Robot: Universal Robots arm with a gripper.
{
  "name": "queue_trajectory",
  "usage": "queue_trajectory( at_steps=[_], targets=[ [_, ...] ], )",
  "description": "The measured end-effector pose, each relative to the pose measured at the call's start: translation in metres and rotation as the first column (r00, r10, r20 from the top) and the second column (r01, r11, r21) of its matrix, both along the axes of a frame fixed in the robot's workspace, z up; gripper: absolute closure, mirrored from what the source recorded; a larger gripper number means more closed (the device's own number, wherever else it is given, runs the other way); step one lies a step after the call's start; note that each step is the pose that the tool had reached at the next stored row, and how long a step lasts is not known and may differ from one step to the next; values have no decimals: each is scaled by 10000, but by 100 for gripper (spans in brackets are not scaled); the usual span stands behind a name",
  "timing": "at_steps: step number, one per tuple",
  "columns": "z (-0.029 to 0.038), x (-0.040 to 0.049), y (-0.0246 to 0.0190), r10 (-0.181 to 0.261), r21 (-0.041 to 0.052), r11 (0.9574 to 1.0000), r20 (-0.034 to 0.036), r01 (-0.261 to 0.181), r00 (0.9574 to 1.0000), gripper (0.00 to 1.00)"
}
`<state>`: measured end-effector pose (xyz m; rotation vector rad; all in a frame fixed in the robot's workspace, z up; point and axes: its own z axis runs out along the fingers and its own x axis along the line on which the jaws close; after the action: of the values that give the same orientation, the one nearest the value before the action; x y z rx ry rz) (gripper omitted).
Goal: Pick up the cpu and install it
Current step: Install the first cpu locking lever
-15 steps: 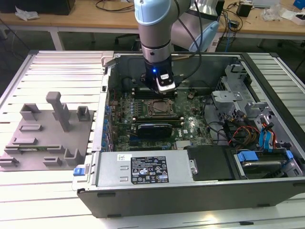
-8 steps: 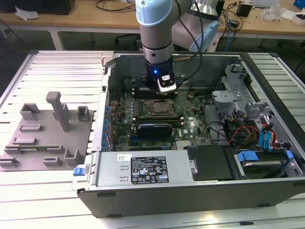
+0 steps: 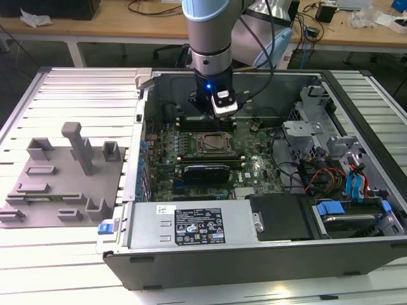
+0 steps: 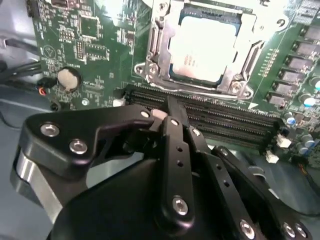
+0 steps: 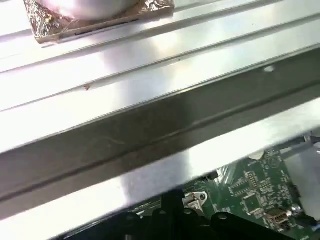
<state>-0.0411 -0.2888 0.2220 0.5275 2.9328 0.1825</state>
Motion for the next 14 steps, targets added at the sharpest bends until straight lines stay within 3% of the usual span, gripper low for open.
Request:
queue_trajectory(
  at_steps=[2,4,7,9,11,12,14],
  targets=[
    [1,0,-34,-1,-106,9999,-3,1,10000,89],
    [1,0,-63,-1,-300,9995,-18,0,10000,89],
    [1,0,-135,-6,-1003,9950,-139,-8,9999,89],
    [1,-1,-166,-10,-1195,9928,-189,-13,9998,89],
    [-5,-1,-208,-14,-1299,9915,-238,-17,9997,89],
    [-13,-1,-256,-11,-1337,9910,-273,-25,9996,89],
    [-18,-8,-289,-8,-1342,9910,-282,-30,9996,89]
  ],
)
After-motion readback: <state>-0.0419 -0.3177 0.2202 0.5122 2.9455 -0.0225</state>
